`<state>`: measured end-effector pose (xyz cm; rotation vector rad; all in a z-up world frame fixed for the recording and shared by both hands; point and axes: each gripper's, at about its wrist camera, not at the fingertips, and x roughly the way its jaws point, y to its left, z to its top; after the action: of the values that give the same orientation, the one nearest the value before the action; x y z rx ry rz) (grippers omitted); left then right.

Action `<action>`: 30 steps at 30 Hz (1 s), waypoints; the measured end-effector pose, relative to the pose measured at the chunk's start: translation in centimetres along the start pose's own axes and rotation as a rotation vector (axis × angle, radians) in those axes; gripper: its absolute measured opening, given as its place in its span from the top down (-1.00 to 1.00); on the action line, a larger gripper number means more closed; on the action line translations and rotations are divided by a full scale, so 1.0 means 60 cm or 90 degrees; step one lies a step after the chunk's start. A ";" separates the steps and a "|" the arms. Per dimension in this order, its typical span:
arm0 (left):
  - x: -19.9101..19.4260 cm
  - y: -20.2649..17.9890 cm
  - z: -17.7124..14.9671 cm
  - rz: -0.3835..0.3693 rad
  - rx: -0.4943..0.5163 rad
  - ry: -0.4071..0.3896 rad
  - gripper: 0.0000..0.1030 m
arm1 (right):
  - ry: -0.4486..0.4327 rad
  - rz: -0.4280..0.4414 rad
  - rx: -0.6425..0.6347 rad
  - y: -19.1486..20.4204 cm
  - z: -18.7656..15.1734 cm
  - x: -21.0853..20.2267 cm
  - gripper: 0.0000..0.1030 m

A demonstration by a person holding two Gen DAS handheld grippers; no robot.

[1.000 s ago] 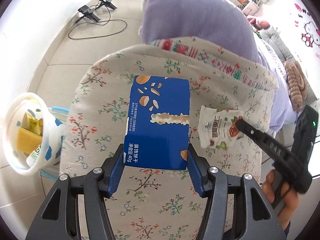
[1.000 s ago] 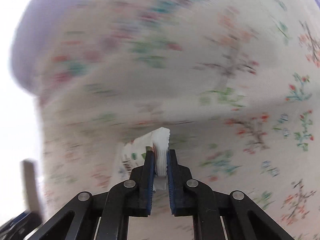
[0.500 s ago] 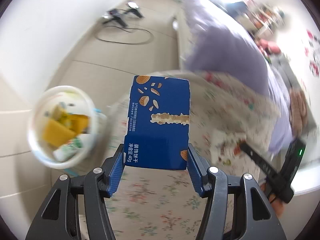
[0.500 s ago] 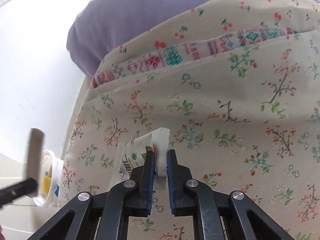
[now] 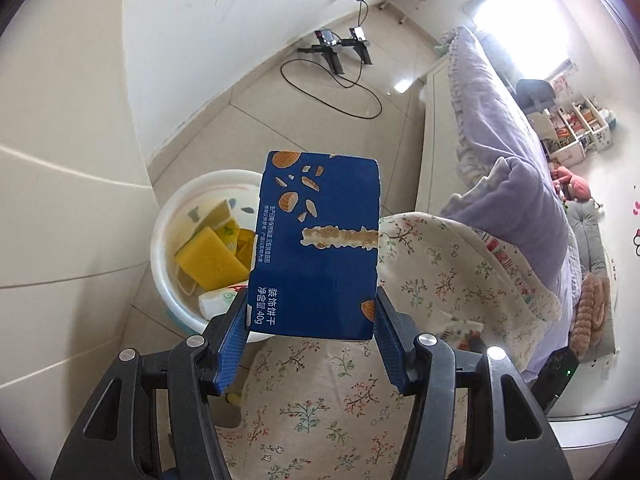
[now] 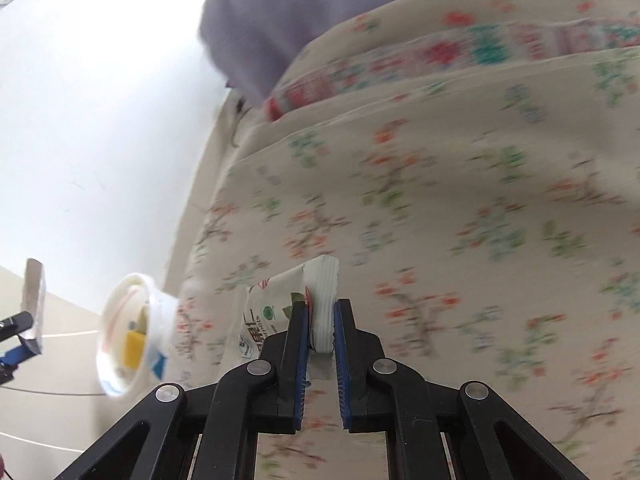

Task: Collect trash
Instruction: 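Carry blue box and nut wrapper over the bucket and open both tools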

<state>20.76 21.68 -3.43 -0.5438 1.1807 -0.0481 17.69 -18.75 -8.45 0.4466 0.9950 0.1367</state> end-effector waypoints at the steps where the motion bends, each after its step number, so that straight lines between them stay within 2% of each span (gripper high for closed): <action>1: 0.000 0.003 0.002 0.001 -0.001 -0.001 -0.18 | 0.003 0.004 -0.003 0.013 -0.003 0.010 0.78; 8: -0.002 0.036 0.017 0.003 -0.036 -0.005 -0.18 | 0.021 0.067 -0.018 0.123 -0.028 0.071 0.78; 15: -0.003 0.069 0.029 0.007 -0.063 -0.007 -0.18 | 0.044 0.125 -0.011 0.243 -0.049 0.164 0.78; 19: -0.003 0.077 0.032 0.015 -0.061 -0.011 -0.18 | 0.054 0.113 -0.027 0.302 -0.062 0.215 0.77; 25: 0.017 0.081 0.038 0.031 -0.063 0.006 -0.18 | 0.049 0.087 -0.006 0.343 -0.052 0.279 0.68; 27: 0.027 0.080 0.041 0.032 -0.062 0.016 -0.19 | 0.079 0.058 -0.036 0.352 -0.056 0.301 0.44; 29: 0.036 0.078 0.042 0.041 -0.059 0.023 -0.19 | 0.078 0.047 -0.043 0.344 -0.063 0.303 0.41; 30: 0.041 0.076 0.042 0.047 -0.056 0.028 -0.19 | 0.073 0.050 -0.042 0.335 -0.064 0.296 0.29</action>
<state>22.88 25.80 -6.82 -0.5788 1.2495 0.0554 25.97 6.06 -15.51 0.4220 1.0831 0.2679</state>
